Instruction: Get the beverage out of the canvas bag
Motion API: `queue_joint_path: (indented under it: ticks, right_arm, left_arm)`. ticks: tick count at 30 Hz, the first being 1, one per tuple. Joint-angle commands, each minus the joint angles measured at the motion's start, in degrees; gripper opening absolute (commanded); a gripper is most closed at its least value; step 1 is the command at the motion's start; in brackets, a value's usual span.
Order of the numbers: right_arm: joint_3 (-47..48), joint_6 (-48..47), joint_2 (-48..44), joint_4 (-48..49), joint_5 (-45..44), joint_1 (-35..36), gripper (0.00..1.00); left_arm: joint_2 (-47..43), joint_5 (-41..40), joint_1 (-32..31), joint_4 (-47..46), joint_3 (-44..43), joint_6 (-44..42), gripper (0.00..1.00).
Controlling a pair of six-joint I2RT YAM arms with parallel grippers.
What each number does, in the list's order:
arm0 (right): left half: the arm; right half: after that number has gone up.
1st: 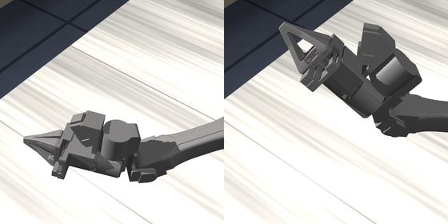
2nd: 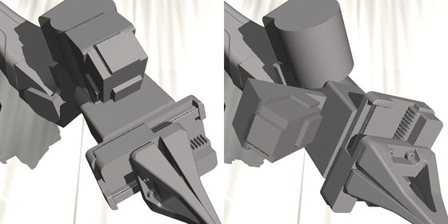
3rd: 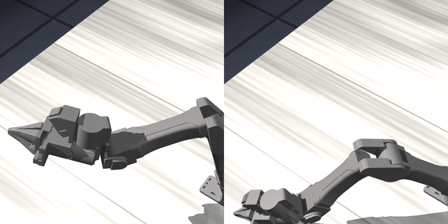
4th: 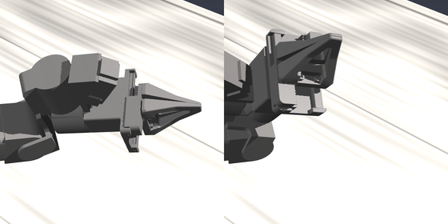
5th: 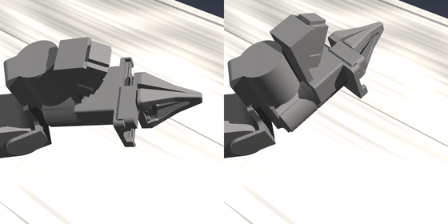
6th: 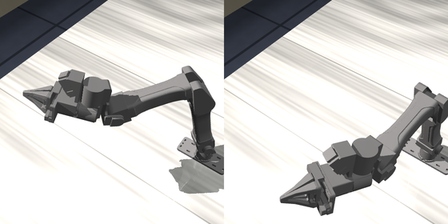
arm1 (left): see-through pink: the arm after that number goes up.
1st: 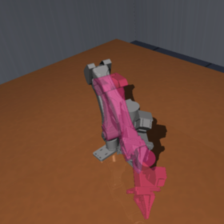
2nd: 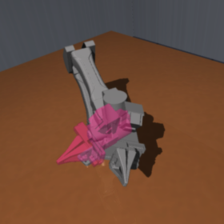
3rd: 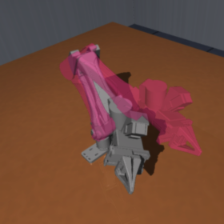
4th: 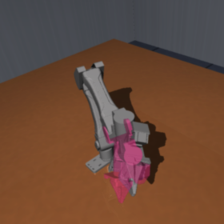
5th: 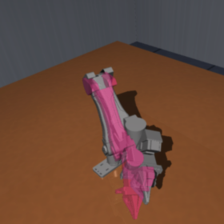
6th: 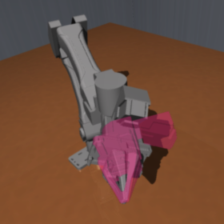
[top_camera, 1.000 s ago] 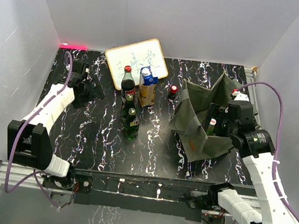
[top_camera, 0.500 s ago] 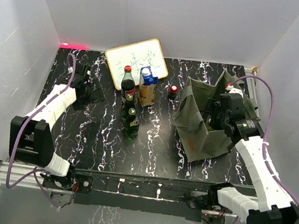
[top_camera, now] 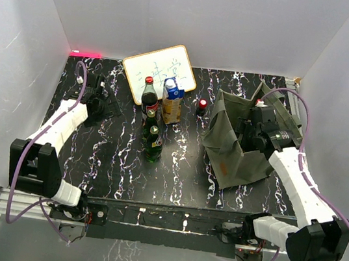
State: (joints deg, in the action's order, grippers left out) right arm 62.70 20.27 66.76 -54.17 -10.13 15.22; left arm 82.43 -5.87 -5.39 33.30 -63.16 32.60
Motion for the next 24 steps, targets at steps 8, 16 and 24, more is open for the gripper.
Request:
queue_joint_path:
  ticks: [8, 16, 24]
  right_arm:
    - [-1.43, 5.40, -2.74, 3.27, -1.38, -0.11, 0.52]
    - [-1.10, 8.76, -8.81, 3.25, -4.98, -0.16, 0.21]
    - [7.74, 5.07, -10.04, 2.89, -10.32, -0.18, 0.17]
  left_arm:
    - [-4.32, 2.18, 0.20, 4.97, -4.06, -2.00, 0.93]
    - [-6.96, 6.81, 0.20, 4.64, -3.83, 2.07, 0.92]
    - [-9.64, 11.02, 0.19, 4.19, -3.21, 6.27, 0.91]
